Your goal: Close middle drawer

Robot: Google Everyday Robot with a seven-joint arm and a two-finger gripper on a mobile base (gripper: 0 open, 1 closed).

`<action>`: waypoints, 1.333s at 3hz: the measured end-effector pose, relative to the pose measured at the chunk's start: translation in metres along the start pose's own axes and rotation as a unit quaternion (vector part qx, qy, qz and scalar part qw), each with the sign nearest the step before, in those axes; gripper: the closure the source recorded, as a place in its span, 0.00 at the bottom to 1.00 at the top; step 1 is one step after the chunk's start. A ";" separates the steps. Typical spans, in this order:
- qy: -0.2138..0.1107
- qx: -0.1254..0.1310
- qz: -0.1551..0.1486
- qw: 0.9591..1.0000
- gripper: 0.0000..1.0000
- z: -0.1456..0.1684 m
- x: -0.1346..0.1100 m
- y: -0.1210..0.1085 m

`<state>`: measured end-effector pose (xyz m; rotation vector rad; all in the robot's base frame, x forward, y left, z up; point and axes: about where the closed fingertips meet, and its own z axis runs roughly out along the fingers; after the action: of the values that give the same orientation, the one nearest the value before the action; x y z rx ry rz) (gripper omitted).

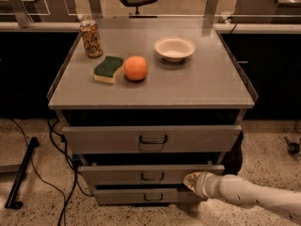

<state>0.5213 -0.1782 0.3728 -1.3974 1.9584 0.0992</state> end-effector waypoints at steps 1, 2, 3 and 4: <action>0.005 0.000 0.000 1.000 1.00 0.014 -0.003 -0.012; 0.006 -0.001 0.000 1.000 1.00 0.020 -0.004 -0.016; 0.006 -0.001 0.000 1.000 1.00 0.019 -0.004 -0.015; 0.002 -0.037 -0.002 0.999 1.00 -0.007 -0.003 0.012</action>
Offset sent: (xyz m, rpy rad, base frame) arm 0.0358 0.0050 -0.0074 -0.0153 0.0044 -0.0081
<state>0.5080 -0.1736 0.3757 -1.4498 1.9733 0.1683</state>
